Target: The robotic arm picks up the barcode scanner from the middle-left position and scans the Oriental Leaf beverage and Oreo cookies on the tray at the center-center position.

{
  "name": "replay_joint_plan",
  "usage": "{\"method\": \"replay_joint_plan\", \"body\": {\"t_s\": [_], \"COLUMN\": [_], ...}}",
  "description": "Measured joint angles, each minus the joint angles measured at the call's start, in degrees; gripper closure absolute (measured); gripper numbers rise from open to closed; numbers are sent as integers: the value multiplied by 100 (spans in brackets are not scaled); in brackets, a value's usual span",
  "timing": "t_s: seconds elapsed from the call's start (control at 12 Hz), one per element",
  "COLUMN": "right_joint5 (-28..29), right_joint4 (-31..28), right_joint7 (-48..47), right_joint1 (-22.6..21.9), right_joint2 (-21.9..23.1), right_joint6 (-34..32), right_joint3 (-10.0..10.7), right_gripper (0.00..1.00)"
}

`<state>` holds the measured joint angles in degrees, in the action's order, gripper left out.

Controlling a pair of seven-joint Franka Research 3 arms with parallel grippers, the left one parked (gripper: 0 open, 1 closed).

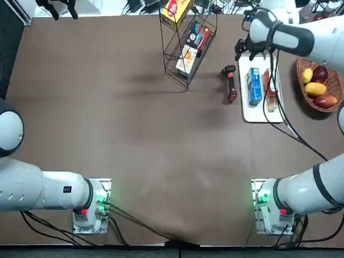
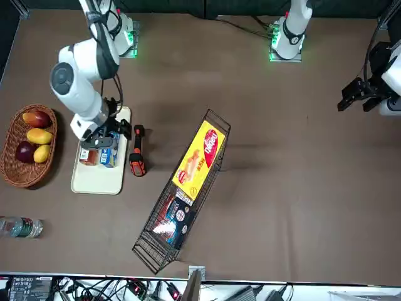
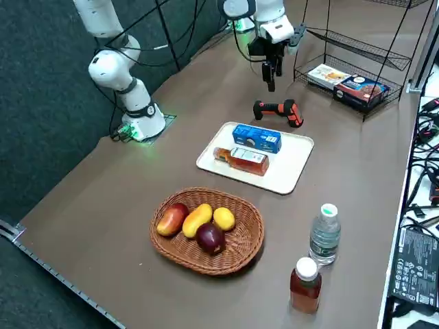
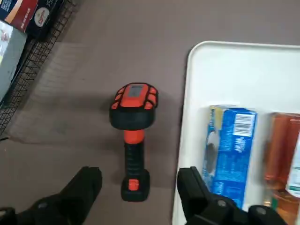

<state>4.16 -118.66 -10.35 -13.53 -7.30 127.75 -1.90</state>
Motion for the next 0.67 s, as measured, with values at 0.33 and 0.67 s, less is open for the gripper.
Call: {"method": "replay_joint_plan", "body": {"t_s": [0.33, 0.67], "right_joint5": [0, 0], "right_joint4": [-370, -776], "right_joint7": [-268, -278], "right_joint1": [-306, -419], "right_joint2": [-133, -530], "right_joint6": [772, 1694], "right_joint3": [-2, -1], "right_gripper": [0, 0]}}
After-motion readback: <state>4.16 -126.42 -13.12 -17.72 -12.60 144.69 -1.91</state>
